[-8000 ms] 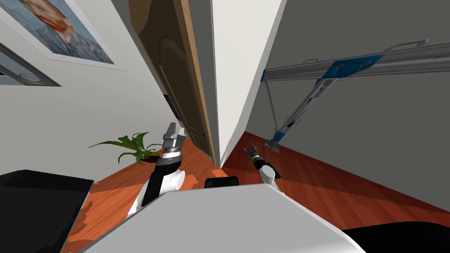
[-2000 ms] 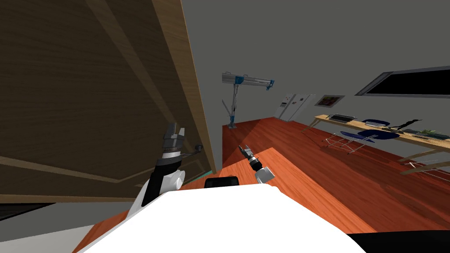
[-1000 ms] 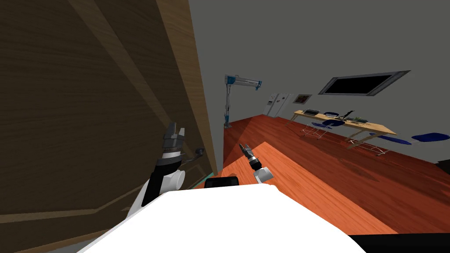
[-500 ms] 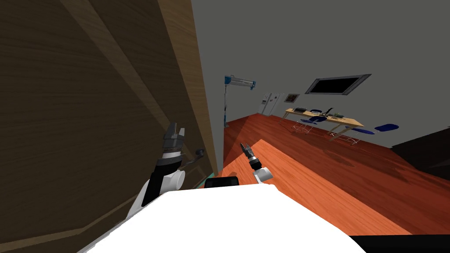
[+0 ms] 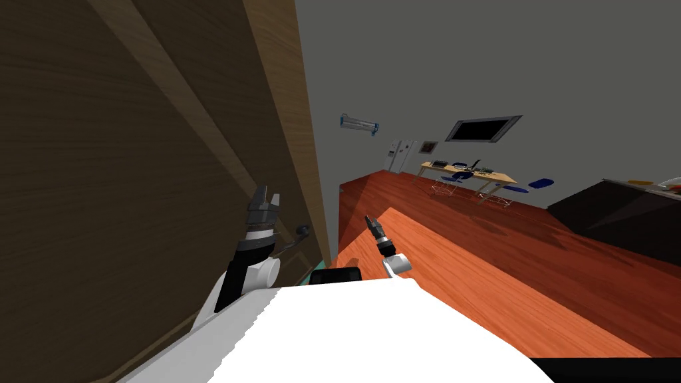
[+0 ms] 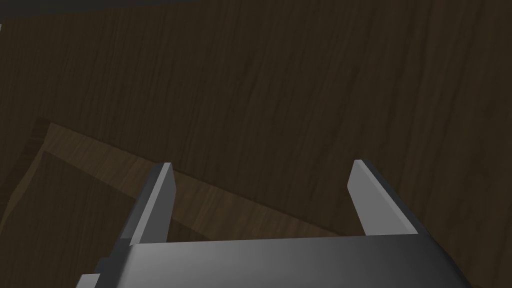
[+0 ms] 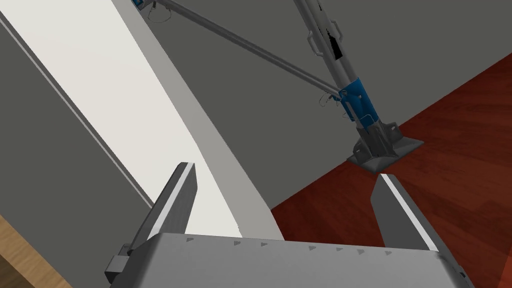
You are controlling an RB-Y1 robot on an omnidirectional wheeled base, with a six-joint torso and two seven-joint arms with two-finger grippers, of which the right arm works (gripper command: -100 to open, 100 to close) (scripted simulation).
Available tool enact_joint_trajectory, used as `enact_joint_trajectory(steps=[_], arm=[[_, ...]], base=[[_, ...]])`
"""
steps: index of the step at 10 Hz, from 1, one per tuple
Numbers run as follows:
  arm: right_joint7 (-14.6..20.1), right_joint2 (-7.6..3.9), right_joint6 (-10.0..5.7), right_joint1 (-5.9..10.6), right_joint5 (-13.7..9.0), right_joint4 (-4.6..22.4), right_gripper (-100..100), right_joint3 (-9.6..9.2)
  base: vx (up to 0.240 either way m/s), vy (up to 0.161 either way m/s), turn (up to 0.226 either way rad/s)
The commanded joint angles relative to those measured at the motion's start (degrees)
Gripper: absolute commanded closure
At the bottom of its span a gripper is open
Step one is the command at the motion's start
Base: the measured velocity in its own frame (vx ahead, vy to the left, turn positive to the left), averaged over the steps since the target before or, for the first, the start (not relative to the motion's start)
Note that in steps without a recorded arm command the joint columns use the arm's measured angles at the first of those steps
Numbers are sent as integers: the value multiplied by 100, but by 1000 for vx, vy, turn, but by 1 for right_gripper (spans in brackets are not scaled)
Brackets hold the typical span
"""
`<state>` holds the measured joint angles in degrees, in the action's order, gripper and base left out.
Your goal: Push the door open
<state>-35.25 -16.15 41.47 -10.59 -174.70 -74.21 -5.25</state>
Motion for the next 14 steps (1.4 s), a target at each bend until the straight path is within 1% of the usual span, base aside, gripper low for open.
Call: enact_joint_trajectory(steps=[1,14], arm=[[-37,-3,77,27,-183,54,-100,-24],[-321,15,621,283,-1584,452,-100,-248]], base=[[-15,75,-146],[4,101,-139]])
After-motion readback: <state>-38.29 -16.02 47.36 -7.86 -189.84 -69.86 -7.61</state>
